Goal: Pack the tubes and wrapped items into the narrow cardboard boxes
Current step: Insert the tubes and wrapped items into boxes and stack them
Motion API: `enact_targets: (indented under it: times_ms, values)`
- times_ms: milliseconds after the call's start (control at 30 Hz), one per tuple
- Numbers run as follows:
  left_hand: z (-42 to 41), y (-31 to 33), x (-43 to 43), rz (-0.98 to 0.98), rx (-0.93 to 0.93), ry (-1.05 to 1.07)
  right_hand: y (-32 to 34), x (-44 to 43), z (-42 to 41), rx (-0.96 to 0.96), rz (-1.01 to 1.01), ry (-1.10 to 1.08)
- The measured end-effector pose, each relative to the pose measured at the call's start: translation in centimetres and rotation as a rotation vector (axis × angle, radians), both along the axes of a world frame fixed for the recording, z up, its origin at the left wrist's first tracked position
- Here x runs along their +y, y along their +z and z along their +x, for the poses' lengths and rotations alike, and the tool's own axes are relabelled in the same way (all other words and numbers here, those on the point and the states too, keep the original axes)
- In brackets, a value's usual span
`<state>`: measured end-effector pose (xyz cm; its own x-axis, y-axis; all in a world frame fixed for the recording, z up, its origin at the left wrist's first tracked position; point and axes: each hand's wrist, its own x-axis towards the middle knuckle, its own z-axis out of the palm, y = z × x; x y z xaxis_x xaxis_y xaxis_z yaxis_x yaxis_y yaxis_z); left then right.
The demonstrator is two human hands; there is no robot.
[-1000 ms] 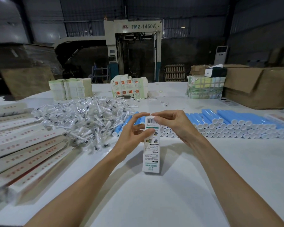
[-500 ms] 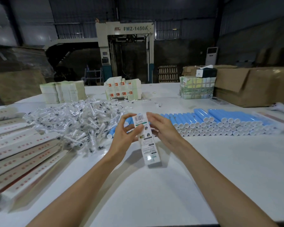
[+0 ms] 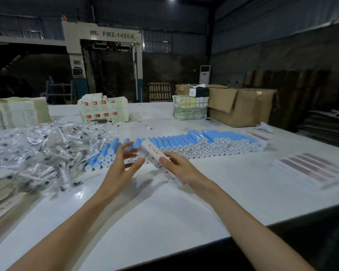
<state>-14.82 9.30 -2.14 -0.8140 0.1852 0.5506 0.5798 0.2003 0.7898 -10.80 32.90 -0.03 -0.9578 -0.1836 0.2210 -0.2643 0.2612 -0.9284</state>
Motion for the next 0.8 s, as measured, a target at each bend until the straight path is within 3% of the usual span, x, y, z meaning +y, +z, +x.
enact_targets:
  times_ms: [133,300,367,533,800]
  values:
    - [0.1,-1.0,0.1,-0.316,0.222,0.032,-0.9,7.7,1.8,0.129,0.167,-0.342]
    - [0.5,-0.8,0.2,-0.417,0.329,0.064,-2.4,18.9,4.1,0.126,0.886,-0.893]
    - [0.5,-0.7,0.2,-0.413,0.332,0.064,-3.1,22.7,5.2,0.083,1.034,-1.013]
    - [0.4,-0.6,0.2,-0.435,0.334,0.070,-4.1,27.9,6.9,-0.018,1.152,-1.170]
    - [0.0,-0.4,-0.6,-0.473,0.339,0.103,-3.7,27.8,7.8,-0.132,1.240,-1.273]
